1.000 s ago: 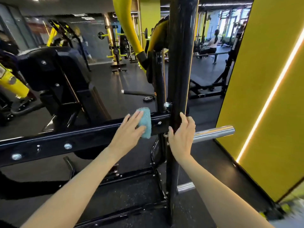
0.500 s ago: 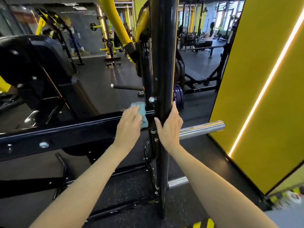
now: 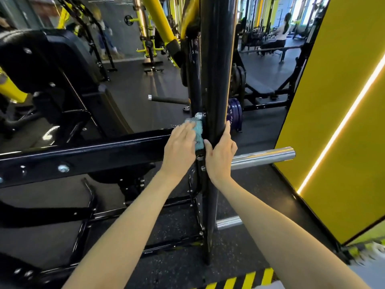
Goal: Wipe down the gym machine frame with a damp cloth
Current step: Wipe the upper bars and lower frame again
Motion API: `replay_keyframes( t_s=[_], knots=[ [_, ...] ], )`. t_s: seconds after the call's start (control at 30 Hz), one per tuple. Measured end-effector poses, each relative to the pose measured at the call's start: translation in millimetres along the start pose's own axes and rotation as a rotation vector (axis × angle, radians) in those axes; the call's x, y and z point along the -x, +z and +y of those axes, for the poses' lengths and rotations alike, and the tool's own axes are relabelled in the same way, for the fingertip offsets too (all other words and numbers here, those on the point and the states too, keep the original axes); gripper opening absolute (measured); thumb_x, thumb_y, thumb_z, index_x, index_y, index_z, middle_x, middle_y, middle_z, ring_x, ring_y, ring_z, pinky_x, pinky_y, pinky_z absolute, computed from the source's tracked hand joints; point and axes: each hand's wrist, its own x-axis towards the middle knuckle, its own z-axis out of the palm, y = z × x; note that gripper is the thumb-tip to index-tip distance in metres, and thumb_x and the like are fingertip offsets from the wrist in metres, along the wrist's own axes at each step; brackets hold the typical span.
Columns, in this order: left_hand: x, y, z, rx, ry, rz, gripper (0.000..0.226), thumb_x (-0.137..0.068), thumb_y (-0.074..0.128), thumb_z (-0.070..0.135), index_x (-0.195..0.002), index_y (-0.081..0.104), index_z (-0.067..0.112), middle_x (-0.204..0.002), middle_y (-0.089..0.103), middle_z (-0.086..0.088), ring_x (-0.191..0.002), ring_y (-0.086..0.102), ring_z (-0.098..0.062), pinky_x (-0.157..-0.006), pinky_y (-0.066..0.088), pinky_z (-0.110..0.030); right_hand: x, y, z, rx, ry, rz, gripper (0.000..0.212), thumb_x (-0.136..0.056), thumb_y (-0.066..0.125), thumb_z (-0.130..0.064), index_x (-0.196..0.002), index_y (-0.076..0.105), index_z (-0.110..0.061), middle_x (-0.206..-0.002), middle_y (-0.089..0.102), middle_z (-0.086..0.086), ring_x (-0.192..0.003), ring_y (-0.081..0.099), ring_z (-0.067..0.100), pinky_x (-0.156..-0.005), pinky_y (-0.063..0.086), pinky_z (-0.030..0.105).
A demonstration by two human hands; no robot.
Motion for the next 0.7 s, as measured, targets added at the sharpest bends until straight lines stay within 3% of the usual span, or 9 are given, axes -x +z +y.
replay_keyframes(
  t_s=[0.13,0.23,0.4,0.5,0.63,0.7],
  knots=[
    [32,-18,-32,-0.041,-0.061,0.032,0.05,-0.082,0.064,-0.005,-0.13,0.053,-0.005,-0.136,0.053,-0.018,-0.132,0.042,-0.025,-0.117,0.02,-0.033,3,4,0,0.002,0.024,0.004,0.077,-0.094,0.059,-0.021,-0.152,0.012,-0.006,-0.147,0.042,0.011,-0.123,0.035,0.013,-0.113,0.026,0.041],
    [27,-7,-21,-0.014,-0.11,0.044,0.049,-0.085,0.061,-0.003,-0.133,0.051,-0.005,-0.138,0.05,-0.02,-0.134,0.04,-0.027,-0.119,0.011,-0.027,0,2,7,-0.009,-0.016,-0.03,0.077,-0.094,0.059,-0.023,-0.152,0.011,-0.007,-0.148,0.04,0.012,-0.12,0.03,0.008,-0.113,0.025,0.043],
    [5,11,8,0.031,-0.045,0.012,0.047,-0.083,0.06,0.0,-0.129,0.053,-0.006,-0.135,0.054,-0.019,-0.132,0.045,-0.028,-0.116,0.023,-0.036,0,-1,3,-0.065,-0.023,-0.035,0.072,-0.094,0.058,-0.014,-0.151,0.016,-0.003,-0.145,0.041,0.012,-0.111,0.03,0.006,-0.112,0.028,0.045],
    [19,-2,-14,0.054,-0.138,0.048,0.051,-0.084,0.062,-0.003,-0.133,0.052,-0.002,-0.14,0.05,-0.017,-0.135,0.04,-0.023,-0.117,0.023,-0.035,4,4,0,-0.047,0.011,0.0,0.072,-0.095,0.057,-0.018,-0.151,0.013,-0.005,-0.145,0.041,0.015,-0.114,0.03,0.006,-0.111,0.028,0.052],
    [26,-3,-13,0.12,-0.269,0.152,0.045,-0.087,0.06,-0.006,-0.132,0.053,-0.002,-0.144,0.046,-0.014,-0.137,0.018,-0.002,-0.117,0.023,-0.038,2,5,5,-0.065,0.044,-0.016,0.073,-0.095,0.057,-0.02,-0.152,0.011,-0.01,-0.143,0.044,0.015,-0.117,0.027,0.005,-0.11,0.027,0.055],
    [15,8,7,0.144,-0.271,0.134,0.044,-0.085,0.061,-0.008,-0.129,0.054,-0.004,-0.14,0.049,-0.018,-0.137,0.024,-0.008,-0.115,0.024,-0.042,0,3,7,-0.085,0.024,-0.042,0.073,-0.095,0.058,-0.017,-0.152,0.013,-0.01,-0.144,0.042,0.013,-0.115,0.027,0.001,-0.111,0.026,0.055]
  ],
)
